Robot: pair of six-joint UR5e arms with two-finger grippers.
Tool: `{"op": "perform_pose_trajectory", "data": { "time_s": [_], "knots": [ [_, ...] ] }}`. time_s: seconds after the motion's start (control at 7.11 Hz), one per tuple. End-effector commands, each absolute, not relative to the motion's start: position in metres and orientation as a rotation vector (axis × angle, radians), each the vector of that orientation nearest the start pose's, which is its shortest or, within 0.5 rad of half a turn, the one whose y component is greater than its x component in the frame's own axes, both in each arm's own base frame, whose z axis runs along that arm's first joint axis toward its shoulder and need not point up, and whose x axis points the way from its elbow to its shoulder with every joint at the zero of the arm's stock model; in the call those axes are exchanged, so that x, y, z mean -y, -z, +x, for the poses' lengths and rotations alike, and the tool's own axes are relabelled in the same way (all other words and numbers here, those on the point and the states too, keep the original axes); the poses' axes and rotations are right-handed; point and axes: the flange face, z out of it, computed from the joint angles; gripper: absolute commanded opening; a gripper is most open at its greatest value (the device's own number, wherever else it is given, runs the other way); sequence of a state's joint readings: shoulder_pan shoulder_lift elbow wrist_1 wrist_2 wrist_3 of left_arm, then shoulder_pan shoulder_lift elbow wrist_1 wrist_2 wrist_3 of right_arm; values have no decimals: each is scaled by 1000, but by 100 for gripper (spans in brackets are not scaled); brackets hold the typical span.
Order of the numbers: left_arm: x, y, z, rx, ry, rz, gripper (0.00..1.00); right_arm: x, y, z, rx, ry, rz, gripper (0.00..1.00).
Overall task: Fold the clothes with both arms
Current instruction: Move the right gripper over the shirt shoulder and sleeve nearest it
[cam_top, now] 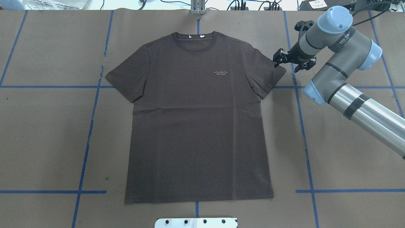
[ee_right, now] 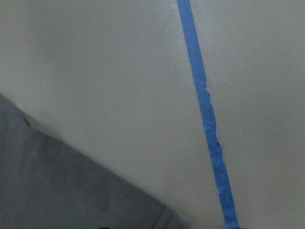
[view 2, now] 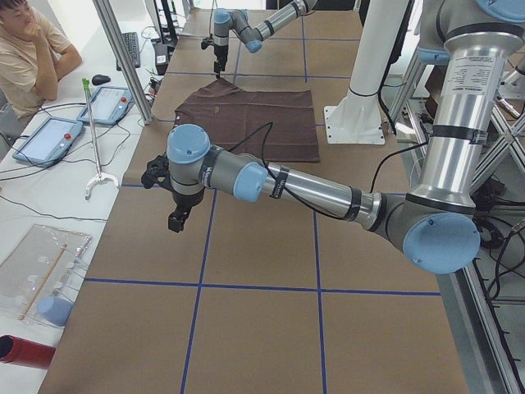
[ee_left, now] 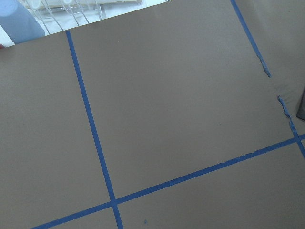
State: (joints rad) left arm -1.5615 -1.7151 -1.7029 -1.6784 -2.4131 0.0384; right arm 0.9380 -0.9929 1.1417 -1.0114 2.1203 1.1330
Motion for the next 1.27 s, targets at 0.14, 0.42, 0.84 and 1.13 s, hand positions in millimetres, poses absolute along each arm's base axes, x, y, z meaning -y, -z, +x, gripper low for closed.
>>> {"op": "perform_pose_trajectory", "data": {
  "time_s": [0.14,0.42,0.84,1.13],
  "knots": [
    [546,-503,-54,-826,-208,375,100,646,-465,-390,857,-281,20,76],
    [544,-497,-54,-826,-212,385,100,650,-463,-389,843,-289,48,50],
    [537,-496,-54,-826,-213,386,100,650,-462,-389,844,-283,52,0],
    [537,-495,-54,-827,-214,388,100,654,-444,-391,868,-275,71,0]
  ]
}}
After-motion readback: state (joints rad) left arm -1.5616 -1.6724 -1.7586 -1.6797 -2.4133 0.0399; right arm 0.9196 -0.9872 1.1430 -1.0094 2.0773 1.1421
